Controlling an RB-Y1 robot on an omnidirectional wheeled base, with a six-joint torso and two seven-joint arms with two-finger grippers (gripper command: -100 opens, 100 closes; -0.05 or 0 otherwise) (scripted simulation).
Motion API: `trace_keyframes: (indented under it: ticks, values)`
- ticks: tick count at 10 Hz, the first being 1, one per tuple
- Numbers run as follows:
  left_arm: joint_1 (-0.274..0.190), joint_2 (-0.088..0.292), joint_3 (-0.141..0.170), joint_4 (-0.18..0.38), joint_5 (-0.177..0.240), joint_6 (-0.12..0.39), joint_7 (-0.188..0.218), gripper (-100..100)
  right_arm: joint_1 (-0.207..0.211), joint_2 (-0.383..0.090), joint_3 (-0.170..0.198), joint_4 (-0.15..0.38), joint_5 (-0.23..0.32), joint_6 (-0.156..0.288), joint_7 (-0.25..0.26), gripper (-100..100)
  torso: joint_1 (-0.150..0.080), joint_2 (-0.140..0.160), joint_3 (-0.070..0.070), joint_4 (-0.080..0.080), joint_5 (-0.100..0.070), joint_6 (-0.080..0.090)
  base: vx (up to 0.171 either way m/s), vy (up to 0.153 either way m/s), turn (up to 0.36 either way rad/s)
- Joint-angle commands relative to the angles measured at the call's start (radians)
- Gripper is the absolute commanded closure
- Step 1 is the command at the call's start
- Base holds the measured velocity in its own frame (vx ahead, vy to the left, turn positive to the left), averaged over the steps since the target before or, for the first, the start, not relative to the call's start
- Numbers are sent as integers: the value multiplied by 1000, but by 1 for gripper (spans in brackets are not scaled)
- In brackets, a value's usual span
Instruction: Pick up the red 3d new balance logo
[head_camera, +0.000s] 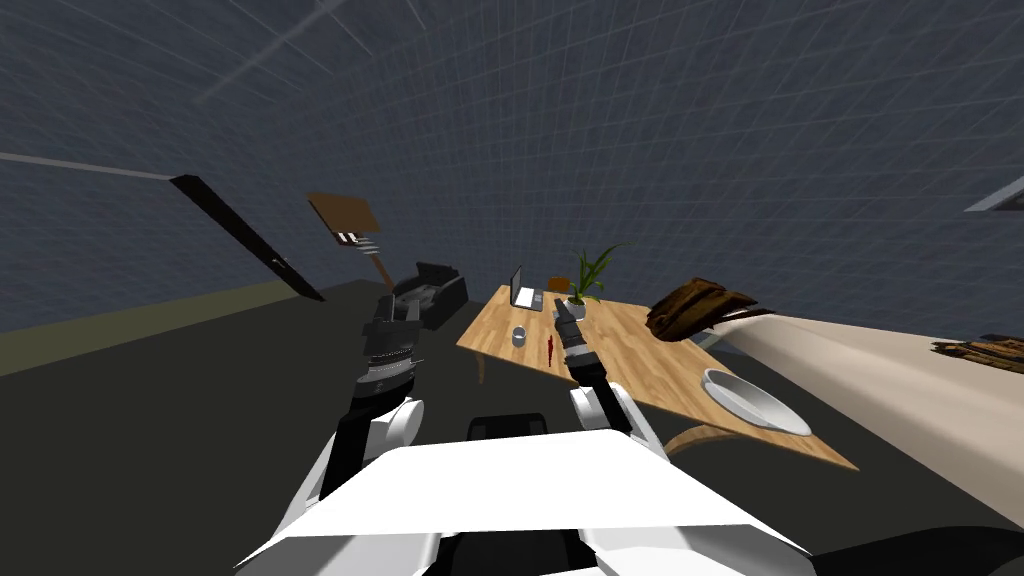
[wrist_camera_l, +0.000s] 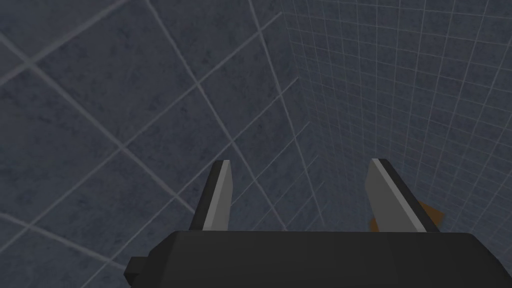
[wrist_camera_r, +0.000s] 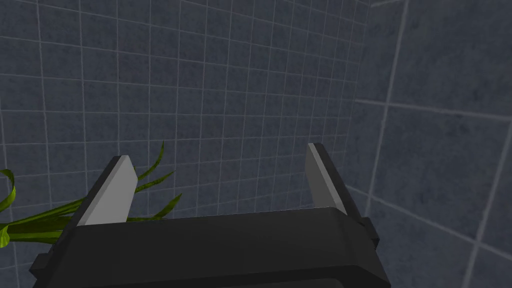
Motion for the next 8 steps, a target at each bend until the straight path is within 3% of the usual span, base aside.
trace_keyframes:
  ticks: [1,2,3,4,5,6,8]
  values:
    - [0,0,0,0,0,0,0,0,-9,-6,7,34,41,14,-3,-100,0,0,0,0,0,0,-49,-79,117]
    - [0,0,0,0,0,0,0,0,-21,-22,24,71,77,56,-9,-100,0,0,0,0,0,1,-56,-93,206]
    - [0,0,0,0,0,0,0,0,-21,-22,24,74,103,56,-9,-100,-1,0,0,0,0,0,-44,-83,119]
    - [0,0,0,0,0,0,0,0,-33,-38,42,104,137,101,-14,-100,0,0,0,0,0,1,-50,-85,209]
    - [0,0,0,0,0,0,0,0,-33,-38,42,117,166,101,-14,-100,-1,0,0,0,0,0,-49,-72,148]
    - [0,0,0,0,0,0,0,0,-44,-53,59,148,198,145,-19,-100,0,0,0,0,0,1,-56,-75,230]
    - [0,0,0,0,0,0,0,0,-44,-53,59,162,235,147,-19,-100,0,-1,0,0,0,1,-29,-52,57]
